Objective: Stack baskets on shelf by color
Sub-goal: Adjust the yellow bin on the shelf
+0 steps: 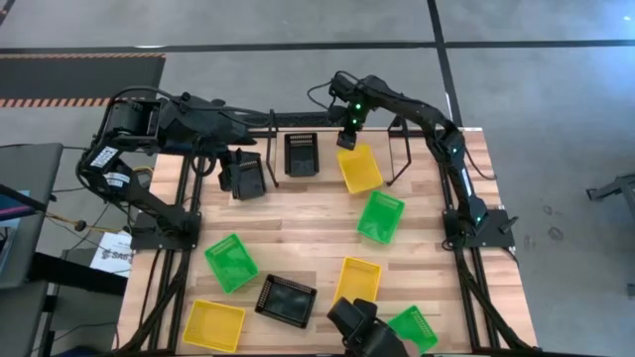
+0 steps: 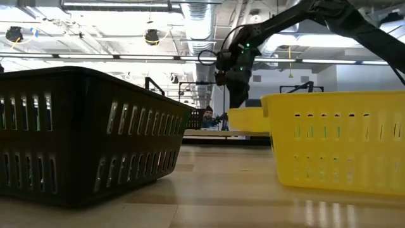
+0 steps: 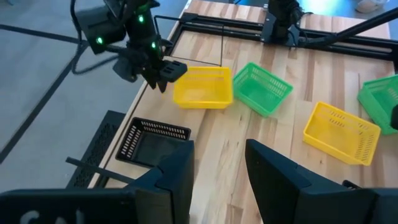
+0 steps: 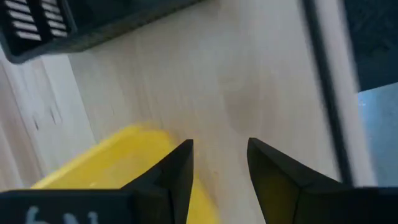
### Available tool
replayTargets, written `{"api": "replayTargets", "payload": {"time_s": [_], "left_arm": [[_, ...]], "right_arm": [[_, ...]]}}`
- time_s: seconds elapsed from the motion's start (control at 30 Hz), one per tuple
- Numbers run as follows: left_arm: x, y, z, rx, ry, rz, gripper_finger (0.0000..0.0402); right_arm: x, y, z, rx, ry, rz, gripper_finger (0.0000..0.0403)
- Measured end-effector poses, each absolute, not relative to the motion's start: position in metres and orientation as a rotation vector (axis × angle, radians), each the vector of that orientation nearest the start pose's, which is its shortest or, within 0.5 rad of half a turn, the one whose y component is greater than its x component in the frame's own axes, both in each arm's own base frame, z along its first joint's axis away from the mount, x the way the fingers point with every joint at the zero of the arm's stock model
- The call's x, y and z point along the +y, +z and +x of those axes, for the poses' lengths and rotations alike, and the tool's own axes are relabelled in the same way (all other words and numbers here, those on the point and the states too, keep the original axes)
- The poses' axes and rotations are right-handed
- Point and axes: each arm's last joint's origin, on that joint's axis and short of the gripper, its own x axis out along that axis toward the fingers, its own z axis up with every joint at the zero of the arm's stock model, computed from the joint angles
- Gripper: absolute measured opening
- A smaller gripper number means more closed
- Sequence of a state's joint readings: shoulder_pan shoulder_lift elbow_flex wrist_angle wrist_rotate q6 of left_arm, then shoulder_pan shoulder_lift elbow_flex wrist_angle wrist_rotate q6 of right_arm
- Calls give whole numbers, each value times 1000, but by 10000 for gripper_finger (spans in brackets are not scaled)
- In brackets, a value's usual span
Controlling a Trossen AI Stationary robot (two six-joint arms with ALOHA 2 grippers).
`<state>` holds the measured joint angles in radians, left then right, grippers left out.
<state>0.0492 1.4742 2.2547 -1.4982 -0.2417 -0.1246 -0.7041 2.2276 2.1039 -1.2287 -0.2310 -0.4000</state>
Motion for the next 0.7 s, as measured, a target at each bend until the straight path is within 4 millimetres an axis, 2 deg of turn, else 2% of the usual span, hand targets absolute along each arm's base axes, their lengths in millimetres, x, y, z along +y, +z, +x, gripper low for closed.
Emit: {"api": "replayTargets", "payload": {"time_s": [0.17,0.43,0.53,0.7], "left_arm": [[17,518,198,698,323,-49,132],[17,518,198,702,324,-49,132],[17,518,197,708,323,-46,132],[17,518,197,711,316,-25,132]], "right_arm": [[-287,265,352,1220,-160,247,168],[-268,286,343,1296,-89,251,168],[-256,287,340,1371,-16,249,170],[-249,286,347,1387,17,161,167]]}}
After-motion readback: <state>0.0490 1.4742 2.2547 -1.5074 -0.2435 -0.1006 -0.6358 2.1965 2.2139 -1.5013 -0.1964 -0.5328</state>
